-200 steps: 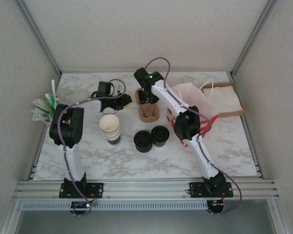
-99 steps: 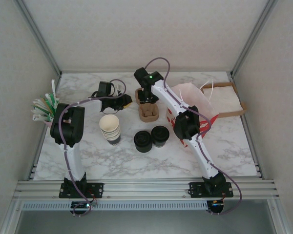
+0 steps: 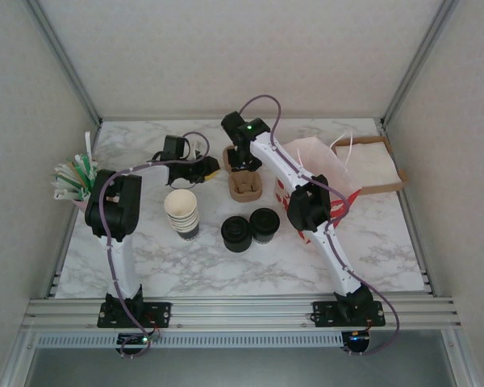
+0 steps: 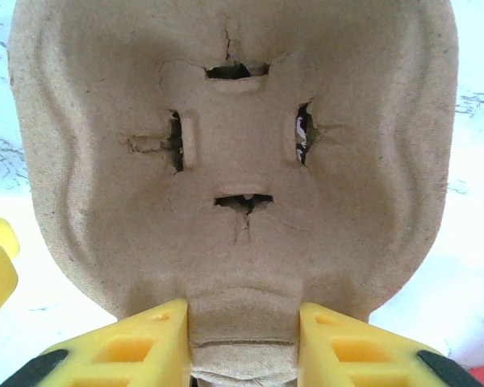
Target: Pack the takeout coffee
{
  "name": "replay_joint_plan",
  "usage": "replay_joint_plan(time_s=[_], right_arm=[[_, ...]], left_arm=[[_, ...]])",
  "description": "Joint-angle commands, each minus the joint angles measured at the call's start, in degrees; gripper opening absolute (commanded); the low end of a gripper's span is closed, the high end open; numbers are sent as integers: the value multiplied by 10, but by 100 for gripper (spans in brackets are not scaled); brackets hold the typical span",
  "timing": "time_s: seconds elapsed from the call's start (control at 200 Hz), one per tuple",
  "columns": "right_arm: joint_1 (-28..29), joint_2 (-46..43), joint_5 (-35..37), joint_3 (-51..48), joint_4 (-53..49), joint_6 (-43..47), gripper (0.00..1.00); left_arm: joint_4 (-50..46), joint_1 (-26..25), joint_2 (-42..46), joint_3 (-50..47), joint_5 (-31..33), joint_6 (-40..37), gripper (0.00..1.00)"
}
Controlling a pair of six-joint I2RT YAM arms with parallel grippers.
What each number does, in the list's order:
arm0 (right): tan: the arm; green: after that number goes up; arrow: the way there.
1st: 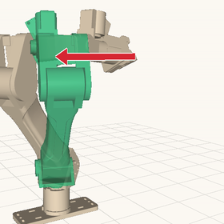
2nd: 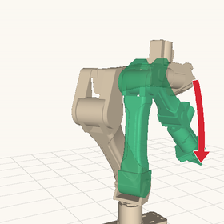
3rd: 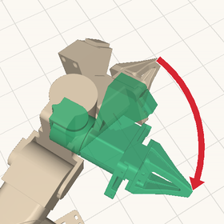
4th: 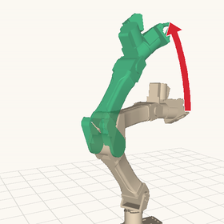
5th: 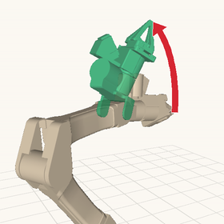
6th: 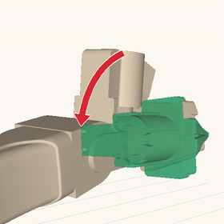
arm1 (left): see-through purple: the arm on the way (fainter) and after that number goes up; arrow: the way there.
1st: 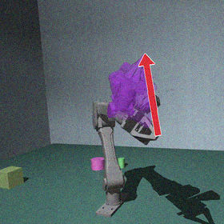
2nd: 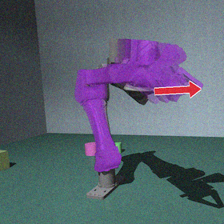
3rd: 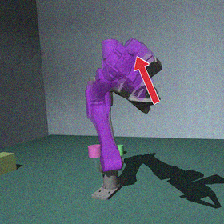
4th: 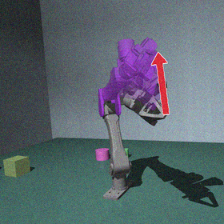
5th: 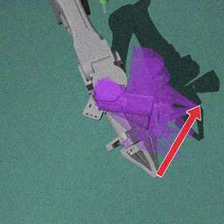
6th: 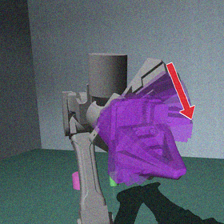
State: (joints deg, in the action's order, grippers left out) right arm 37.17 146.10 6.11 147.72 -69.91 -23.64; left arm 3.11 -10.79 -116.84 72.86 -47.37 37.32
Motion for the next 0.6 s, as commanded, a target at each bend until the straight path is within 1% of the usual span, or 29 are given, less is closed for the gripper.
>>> replay_joint_plan(time_s=[0.0, 0.421, 0.596], right_arm=[[8, -35, -7, -9, -4, -4, 33], [16, -46, -16, -14, -8, -3, 33], [18, -49, -16, -17, -8, -2, 33]], left_arm=[[15, 3, 0, 12, -20, -2, 37], [36, 21, 5, -6, -29, 5, 38], [58, 23, -3, -9, -47, 19, 39]])
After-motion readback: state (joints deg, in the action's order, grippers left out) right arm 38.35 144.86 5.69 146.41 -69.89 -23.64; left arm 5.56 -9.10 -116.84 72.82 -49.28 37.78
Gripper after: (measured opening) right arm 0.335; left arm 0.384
